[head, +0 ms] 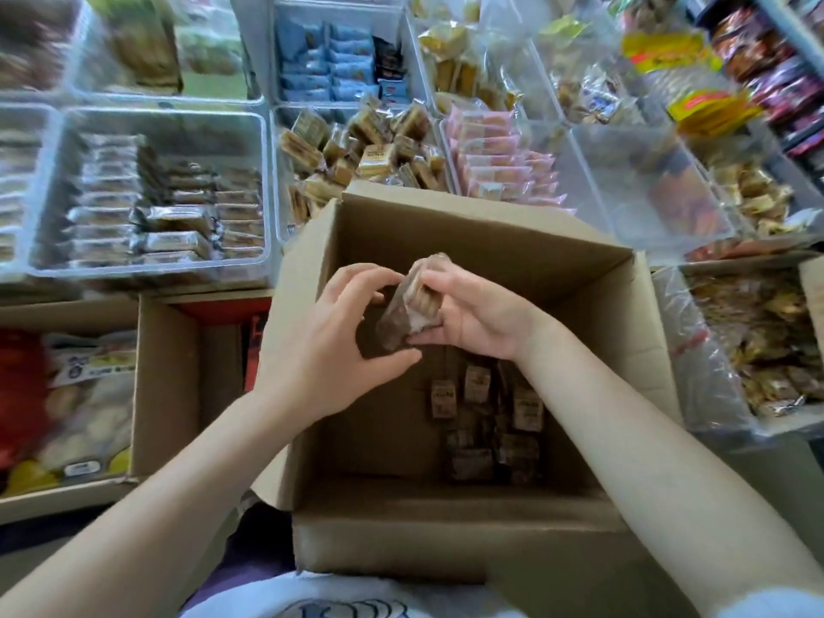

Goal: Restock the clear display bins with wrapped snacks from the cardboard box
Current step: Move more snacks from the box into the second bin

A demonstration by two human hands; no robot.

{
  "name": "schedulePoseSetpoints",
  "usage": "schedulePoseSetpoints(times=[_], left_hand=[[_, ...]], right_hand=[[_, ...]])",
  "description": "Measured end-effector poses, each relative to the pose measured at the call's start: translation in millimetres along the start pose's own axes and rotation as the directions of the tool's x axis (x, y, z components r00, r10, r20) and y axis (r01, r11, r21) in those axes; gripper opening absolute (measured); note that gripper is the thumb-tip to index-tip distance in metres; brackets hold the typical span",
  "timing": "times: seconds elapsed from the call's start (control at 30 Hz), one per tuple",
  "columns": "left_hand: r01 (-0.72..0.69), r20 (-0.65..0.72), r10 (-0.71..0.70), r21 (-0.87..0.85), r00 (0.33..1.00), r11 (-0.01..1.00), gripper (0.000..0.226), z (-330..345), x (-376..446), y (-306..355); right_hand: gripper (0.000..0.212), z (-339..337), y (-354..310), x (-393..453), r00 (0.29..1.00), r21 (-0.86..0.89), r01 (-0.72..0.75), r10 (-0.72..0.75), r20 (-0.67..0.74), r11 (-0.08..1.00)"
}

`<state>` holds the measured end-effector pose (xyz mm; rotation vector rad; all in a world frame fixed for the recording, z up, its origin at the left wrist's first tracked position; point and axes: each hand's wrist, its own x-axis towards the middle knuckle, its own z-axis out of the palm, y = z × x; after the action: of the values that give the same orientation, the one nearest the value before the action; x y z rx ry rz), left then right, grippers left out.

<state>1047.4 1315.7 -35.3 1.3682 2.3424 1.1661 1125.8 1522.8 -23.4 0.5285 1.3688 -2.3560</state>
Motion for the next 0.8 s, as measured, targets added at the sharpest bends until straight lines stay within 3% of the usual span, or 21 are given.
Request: schedulePoseSetpoints(times=[0.07,0.17,0.3,0.37,0.47,0.57,0.67,0.73,0.8], left_hand=[[0.052,-0.152,-0.076,-0.154,0.985,0.987,0.051,-13.7,2.2,-2.9],[0.106,-0.276,-0.248,-0.443,0.929,0.89,0.037,-50.2,9.0,-16.1],[0.292,-0.092,-0.492,-0.705,0.865,0.646,0.006,-104.9,14.2,-63.8],[0.359,0.031,-0.546,-0.783,0.837,0.507,0.007,-131.6,12.3,-98.3],[0.422,0.158,-0.55,-0.816,0.82,0.396,0.018,-161.6,7.7,-150.8],[0.454,0.192,-0.534,-0.786,0.824,0.419,0.021,-177.2,6.3,-196.6],[0.482,0.063,-0.582,-0.637,0.811,0.602,0.022,-181.1,4.8,-245.8],[0.532,-0.039,-0.574,-0.329,0.818,0.78,0.034,-182.0,0.6,-281.2],[0.516,-0.039,-0.515,0.062,0.856,0.854,0.051,-179.6,-5.5,-314.9]], right_hand=[[0.038,28.7,-15.2,5.5,0.994,0.104,0.03,-0.041,0.099,0.994],[0.049,61.1,-38.2,24.2,1.0,-0.025,-0.002,0.002,0.01,1.0],[0.034,99.0,-62.0,58.6,0.973,-0.372,-0.036,-0.053,-0.226,0.927],[0.031,125.4,-65.1,91.9,0.957,-0.503,-0.007,-0.139,-0.253,0.864],[0.032,166.0,-58.4,151.2,0.973,-0.648,-0.058,-0.102,-0.206,0.759],[0.023,187.4,-46.3,205.5,0.978,-0.698,-0.054,-0.102,-0.181,0.714],[0.016,187.3,-40.7,252.1,0.934,-0.74,-0.071,-0.216,-0.284,0.669],[0.023,178.5,-40.2,280.8,0.876,-0.799,-0.114,-0.32,-0.361,0.59],[0.032,168.7,-41.5,308.8,0.823,-0.866,-0.178,-0.412,-0.391,0.467]])
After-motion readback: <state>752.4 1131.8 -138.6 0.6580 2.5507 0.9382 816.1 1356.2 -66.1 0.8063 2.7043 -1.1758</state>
